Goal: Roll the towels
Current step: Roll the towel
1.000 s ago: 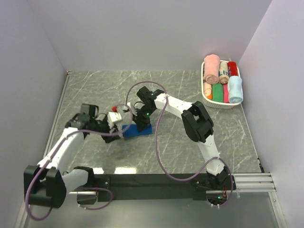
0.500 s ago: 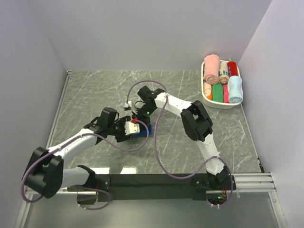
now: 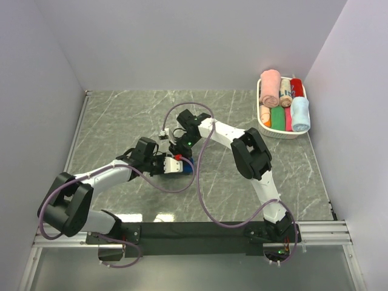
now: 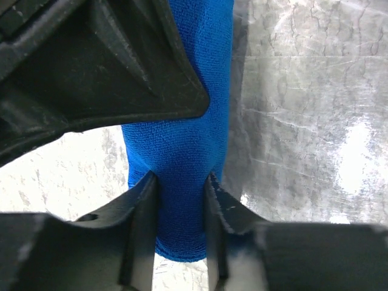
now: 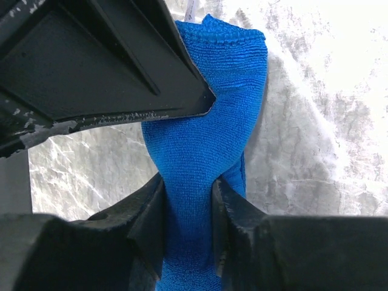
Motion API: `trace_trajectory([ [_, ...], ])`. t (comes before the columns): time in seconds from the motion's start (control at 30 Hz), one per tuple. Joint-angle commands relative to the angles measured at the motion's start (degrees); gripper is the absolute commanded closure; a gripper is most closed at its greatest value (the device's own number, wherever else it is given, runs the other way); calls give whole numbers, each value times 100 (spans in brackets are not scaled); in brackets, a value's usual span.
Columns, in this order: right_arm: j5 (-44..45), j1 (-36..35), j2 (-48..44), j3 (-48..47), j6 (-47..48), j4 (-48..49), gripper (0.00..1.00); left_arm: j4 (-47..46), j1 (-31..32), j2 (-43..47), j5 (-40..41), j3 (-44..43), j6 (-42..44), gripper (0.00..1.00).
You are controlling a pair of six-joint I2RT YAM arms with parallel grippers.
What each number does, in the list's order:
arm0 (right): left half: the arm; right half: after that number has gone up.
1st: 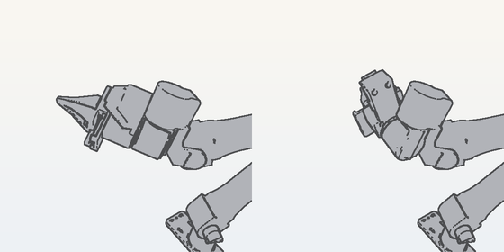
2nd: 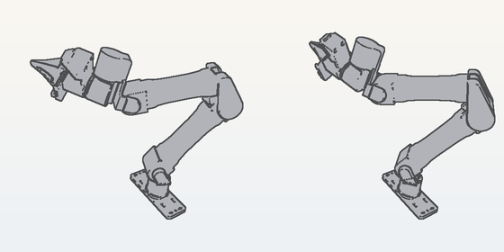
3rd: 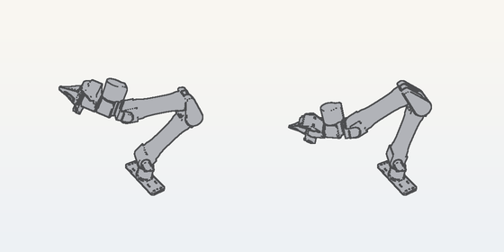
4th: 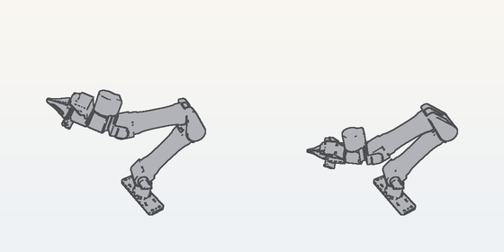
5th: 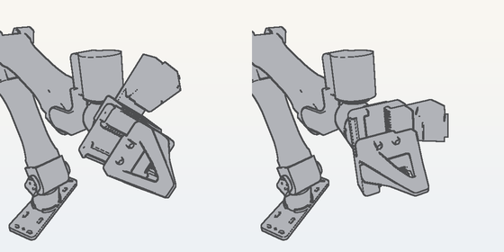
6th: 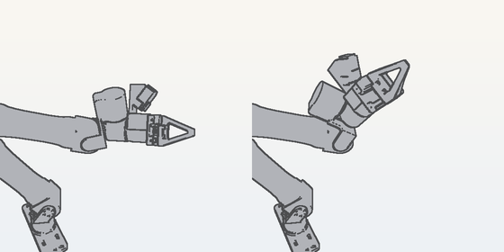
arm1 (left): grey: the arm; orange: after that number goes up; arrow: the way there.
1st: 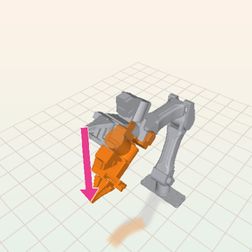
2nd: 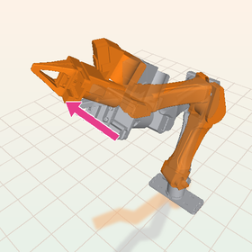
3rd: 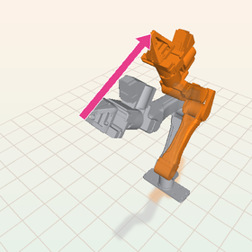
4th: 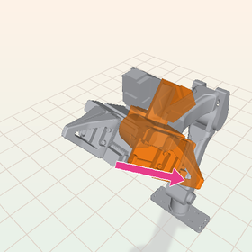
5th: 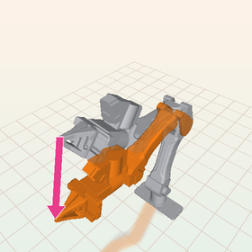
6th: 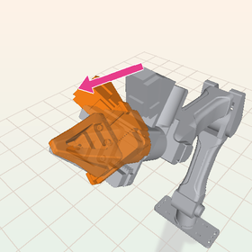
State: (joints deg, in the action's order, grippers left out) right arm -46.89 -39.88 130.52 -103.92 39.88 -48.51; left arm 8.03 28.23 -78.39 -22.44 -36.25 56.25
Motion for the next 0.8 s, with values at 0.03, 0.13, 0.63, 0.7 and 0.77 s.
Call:
trace_trajectory([
  [0.03,383,155,193,188,-173,-546,58,787,16,-335,187,57,62,73],
  [0.13,207,454,18,109,-480,-440,40,981,7,-423,152,-40,26,76],
  [0.63,215,1974,-2327,1214,-1280,402,23,2068,-449,-1204,-629,-1181,17,76],
  [0.7,566,2054,-3062,1978,-1465,1139,23,2351,-528,-1519,-806,-1462,53,76],
  [0.77,1057,2072,-3636,2619,-1501,1763,25,2596,-669,-1696,-894,-1788,35,77],
])
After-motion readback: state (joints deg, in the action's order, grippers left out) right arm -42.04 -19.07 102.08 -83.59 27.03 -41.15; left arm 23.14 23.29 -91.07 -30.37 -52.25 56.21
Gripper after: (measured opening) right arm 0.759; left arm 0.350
